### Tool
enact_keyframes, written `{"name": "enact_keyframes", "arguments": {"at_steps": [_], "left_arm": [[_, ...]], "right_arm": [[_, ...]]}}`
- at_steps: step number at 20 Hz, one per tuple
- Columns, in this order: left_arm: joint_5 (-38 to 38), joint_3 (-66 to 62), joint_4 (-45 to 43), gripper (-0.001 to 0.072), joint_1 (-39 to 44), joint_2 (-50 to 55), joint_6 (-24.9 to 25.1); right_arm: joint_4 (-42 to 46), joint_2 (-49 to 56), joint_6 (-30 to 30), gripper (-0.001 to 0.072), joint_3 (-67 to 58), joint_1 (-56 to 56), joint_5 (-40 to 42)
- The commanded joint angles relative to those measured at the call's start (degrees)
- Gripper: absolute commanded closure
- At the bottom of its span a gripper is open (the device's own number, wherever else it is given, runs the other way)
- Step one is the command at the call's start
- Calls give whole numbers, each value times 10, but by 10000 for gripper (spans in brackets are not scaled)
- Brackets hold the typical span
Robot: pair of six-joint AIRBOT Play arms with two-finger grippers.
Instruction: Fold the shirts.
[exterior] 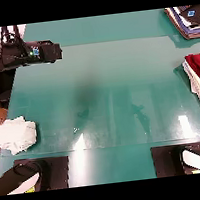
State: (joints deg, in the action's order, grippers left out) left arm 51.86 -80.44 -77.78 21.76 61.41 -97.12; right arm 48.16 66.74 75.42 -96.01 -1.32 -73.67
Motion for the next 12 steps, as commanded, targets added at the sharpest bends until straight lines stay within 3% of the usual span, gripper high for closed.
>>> {"name": "enact_keyframes", "arguments": {"at_steps": [1, 12], "left_arm": [[0, 0, 0, 680, 0, 0, 0], [-5, 0, 9, 680, 0, 0, -6]], "right_arm": [[-1, 0, 0, 695, 0, 1, 0], [-1, 0, 0, 695, 0, 1, -12]]}}
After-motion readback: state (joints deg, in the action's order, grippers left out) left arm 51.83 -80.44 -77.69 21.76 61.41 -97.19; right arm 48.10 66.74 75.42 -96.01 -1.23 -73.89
